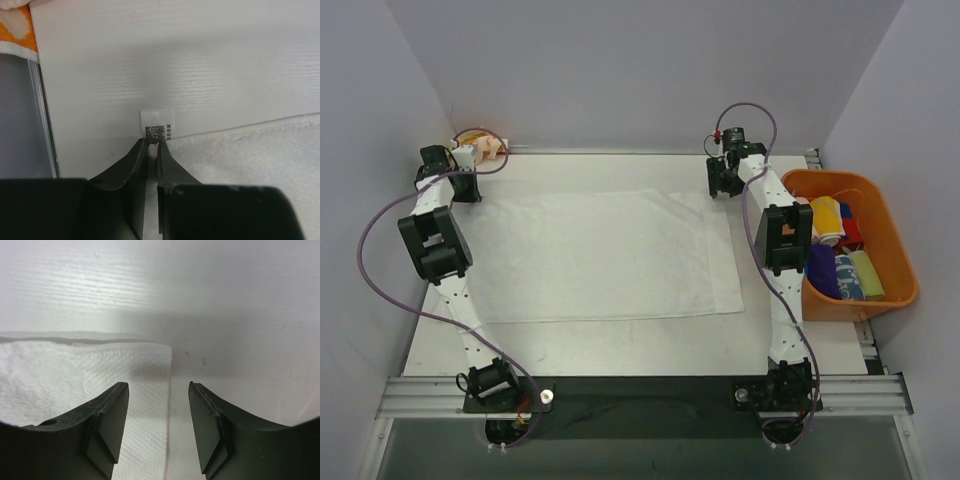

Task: Roll the towels
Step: Fold the towel

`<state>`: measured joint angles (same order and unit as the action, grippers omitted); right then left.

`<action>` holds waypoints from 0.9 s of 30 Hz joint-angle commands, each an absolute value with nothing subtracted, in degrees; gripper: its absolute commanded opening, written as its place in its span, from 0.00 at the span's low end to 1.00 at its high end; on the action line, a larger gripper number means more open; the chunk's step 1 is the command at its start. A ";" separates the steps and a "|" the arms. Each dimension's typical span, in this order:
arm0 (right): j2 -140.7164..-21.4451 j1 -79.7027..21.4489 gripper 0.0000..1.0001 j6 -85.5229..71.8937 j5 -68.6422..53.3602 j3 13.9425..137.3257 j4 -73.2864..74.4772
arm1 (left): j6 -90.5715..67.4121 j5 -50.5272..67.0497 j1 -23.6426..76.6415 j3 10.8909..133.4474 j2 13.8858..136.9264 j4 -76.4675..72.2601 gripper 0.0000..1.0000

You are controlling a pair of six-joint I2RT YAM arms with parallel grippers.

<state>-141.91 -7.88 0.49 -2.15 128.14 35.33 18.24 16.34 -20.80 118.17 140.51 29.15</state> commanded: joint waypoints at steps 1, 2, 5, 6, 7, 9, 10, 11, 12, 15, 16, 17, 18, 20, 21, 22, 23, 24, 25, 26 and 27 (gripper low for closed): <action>-138.96 -6.86 0.52 -6.41 -5.53 127.88 30.86 | 18.55 16.96 -20.92 117.69 139.13 32.17 0.07; -138.87 -6.94 0.52 -6.68 -6.32 127.71 30.15 | 18.37 17.05 -21.00 117.69 139.13 32.25 0.07; -139.48 -7.12 0.54 -7.64 -6.33 128.58 28.48 | 18.11 17.31 -20.92 117.77 139.31 32.17 0.08; -140.35 -7.12 0.54 -7.82 -6.33 129.63 29.00 | 18.11 17.40 -21.00 117.77 139.31 32.25 0.08; -140.54 -7.21 0.54 -7.82 -6.24 130.33 28.92 | 18.19 17.40 -21.01 117.77 139.13 32.26 0.08; -140.71 -7.29 0.54 -7.82 -4.31 130.69 28.65 | 18.02 17.49 -20.83 117.95 139.13 32.26 0.10; -140.80 -7.64 0.55 -7.65 -3.61 131.04 28.65 | 18.02 17.49 -20.83 118.12 139.22 32.26 0.11; -140.71 -7.82 0.56 -7.47 -3.52 131.04 28.65 | 17.67 17.58 -20.92 118.39 139.22 32.43 0.11; -140.71 -7.82 0.57 -7.12 -4.04 130.96 28.83 | 17.67 17.58 -20.74 118.56 139.31 32.61 0.12; -140.80 -7.91 0.62 -4.57 -5.53 130.43 30.31 | 17.75 17.67 -20.74 118.92 139.22 33.05 0.14; -140.97 -7.91 0.62 -2.83 -5.97 130.78 30.93 | 17.75 17.75 -20.74 118.92 139.13 33.13 0.14; -141.06 -8.17 0.63 -0.90 -6.24 131.04 31.37 | 18.01 17.75 -20.74 118.92 139.13 33.22 0.14; -141.15 -8.52 0.63 1.30 -4.33 131.04 32.07 | 18.10 17.75 -20.74 119.00 138.96 33.31 0.15; -141.94 -9.57 0.63 6.82 -1.50 131.04 32.78 | 18.28 17.75 -20.83 119.00 138.96 33.40 0.15; -142.47 -9.84 0.63 8.25 -1.06 131.13 34.09 | 18.28 17.75 -20.83 119.00 138.69 33.49 0.15; -142.73 -10.10 0.63 9.57 -0.71 131.05 34.71 | 18.37 17.93 -20.74 119.00 138.78 33.49 0.15; -143.43 -10.28 0.63 11.15 -0.44 130.87 35.15 | 18.37 17.93 -20.74 119.09 138.61 33.40 0.15; -143.79 -10.63 0.62 12.12 -0.18 130.00 35.42 | 18.28 18.02 -20.74 119.18 138.69 33.49 0.15; -144.22 -10.90 0.62 12.74 1.48 129.82 35.42 | 18.19 18.19 -20.74 119.35 138.60 33.49 0.15; -145.45 -10.99 0.60 13.27 2.19 129.81 35.42 | 18.11 18.11 -20.83 119.44 138.69 33.49 0.15; -146.15 -10.81 0.60 13.71 2.46 130.16 35.42 | 18.02 18.19 -20.74 119.53 138.69 33.49 0.15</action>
<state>-143.41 -10.20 8.62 -1.26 128.97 32.16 18.20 17.08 -20.78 118.19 140.49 29.58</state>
